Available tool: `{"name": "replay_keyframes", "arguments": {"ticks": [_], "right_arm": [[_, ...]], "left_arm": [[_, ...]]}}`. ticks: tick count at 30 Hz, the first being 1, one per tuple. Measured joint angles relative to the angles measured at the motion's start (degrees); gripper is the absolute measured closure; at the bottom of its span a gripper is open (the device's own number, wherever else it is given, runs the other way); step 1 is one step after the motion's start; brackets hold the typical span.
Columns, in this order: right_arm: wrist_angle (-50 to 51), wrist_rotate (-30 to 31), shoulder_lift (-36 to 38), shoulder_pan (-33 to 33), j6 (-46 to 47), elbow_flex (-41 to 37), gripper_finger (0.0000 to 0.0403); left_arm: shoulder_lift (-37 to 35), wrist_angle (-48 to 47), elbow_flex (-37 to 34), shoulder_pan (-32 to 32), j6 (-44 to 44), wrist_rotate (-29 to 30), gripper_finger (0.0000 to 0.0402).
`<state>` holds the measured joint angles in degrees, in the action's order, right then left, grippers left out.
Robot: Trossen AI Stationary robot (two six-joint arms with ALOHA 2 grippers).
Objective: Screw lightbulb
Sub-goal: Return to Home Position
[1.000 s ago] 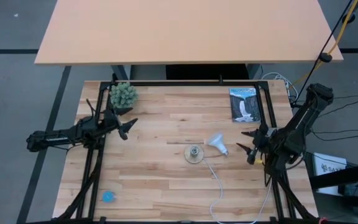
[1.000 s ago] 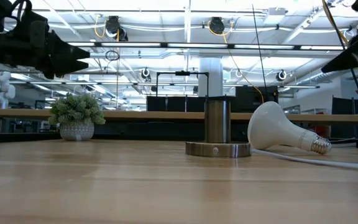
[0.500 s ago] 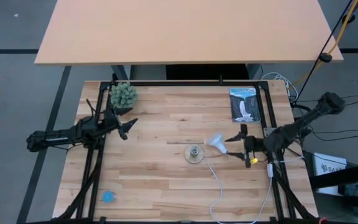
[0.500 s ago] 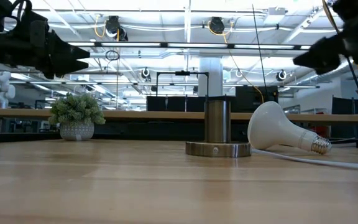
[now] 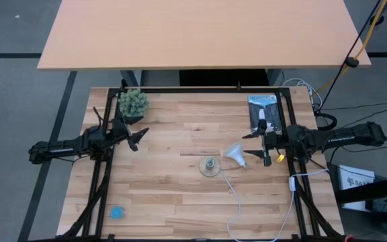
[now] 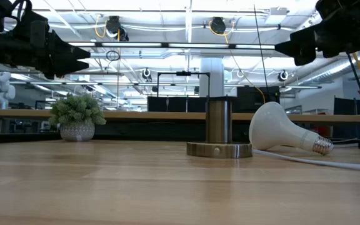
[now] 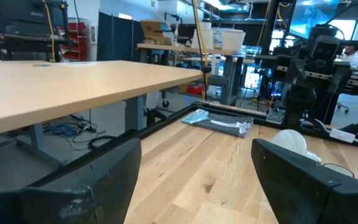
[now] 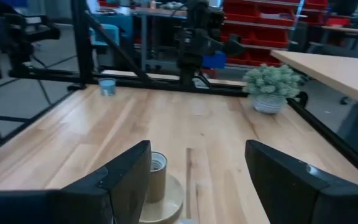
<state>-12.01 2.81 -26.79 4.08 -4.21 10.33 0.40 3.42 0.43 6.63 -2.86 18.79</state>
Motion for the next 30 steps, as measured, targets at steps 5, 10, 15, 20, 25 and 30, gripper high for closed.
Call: {"name": "replay_keyframes", "arguments": {"ticks": [5, 10, 15, 20, 25, 30], "right_arm": [[0.19, -4.44, 1.35, -4.90, 1.91, 0.00, 0.0150], [1.71, -3.85, 4.61, -7.59, 4.07, 0.00, 0.0150], [5.76, -4.28, 10.32, -9.17, 4.68, 0.00, 0.0150], [6.96, -4.93, 17.56, -9.38, 6.99, -2.62, 0.0149], [7.91, -11.66, 24.49, -9.38, 10.56, -6.41, 0.0149], [13.19, -18.21, 26.72, -9.36, 11.90, -7.10, 0.0149]], "left_arm": [[0.00, 0.00, 0.00, 0.00, 0.03, 0.00, 0.0093], [0.00, 0.00, 0.00, 0.00, 0.06, 0.00, 0.0093], [0.00, 0.01, 0.00, -0.01, 0.06, 0.00, 0.0093], [0.00, 0.01, 0.00, 0.00, 0.05, -0.01, 0.0093], [0.00, 0.00, 0.00, -0.01, 0.03, -0.02, 0.0093], [0.00, 0.02, 0.00, -0.02, 0.03, -0.02, 0.0093]]}}
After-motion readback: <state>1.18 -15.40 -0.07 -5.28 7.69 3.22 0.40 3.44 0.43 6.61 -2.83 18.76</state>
